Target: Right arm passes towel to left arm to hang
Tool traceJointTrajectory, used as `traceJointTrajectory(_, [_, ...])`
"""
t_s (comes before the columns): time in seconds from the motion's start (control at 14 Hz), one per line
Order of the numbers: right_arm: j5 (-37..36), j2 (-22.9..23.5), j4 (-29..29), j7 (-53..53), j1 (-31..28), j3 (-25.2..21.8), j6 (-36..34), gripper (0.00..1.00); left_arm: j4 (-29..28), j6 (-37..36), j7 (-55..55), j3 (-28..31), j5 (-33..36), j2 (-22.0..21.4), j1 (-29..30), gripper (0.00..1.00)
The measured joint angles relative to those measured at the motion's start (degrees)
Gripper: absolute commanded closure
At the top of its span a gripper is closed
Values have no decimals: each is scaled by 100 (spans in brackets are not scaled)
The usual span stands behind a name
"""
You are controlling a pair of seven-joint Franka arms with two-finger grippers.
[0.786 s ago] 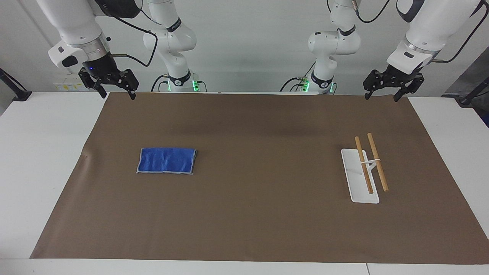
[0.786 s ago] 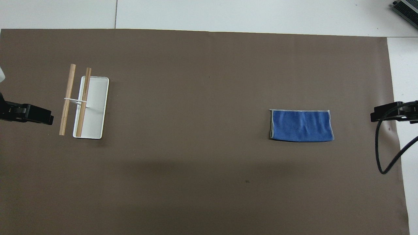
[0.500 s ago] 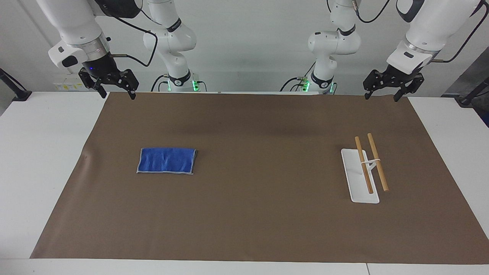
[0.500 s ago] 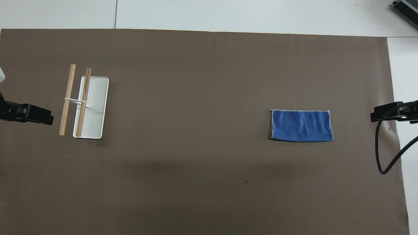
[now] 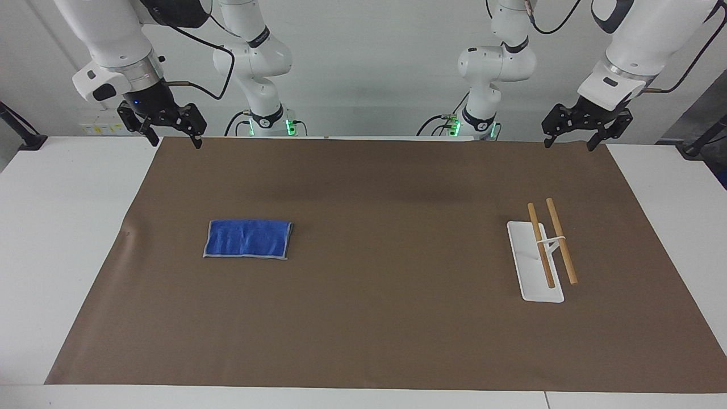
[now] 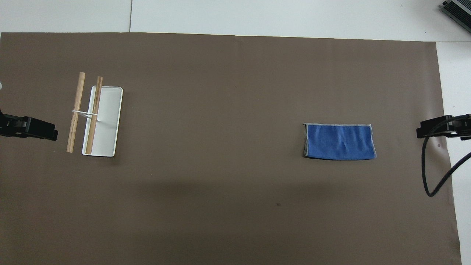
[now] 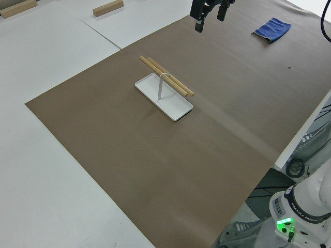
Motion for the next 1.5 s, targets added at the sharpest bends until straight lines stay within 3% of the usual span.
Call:
traceJointTrajectory(0.36, [1, -48, -233, 0, 13, 2, 389, 0, 0, 0, 0, 1, 0, 0, 0, 0])
traceJointTrajectory(0.71, [10, -38, -885, 0, 216, 39, 1179, 0, 0, 0, -1, 0, 0, 0, 0, 0])
traceJointTrajectory(1.07, [31, 335, -2160, -25, 473, 54, 3078, 0, 0, 0, -1, 1, 0, 0, 0, 0])
traceJointTrajectory(1.5, [31, 757, -3255, -289, 509, 56, 4537, 0, 0, 0, -1, 0, 0, 0, 0, 0])
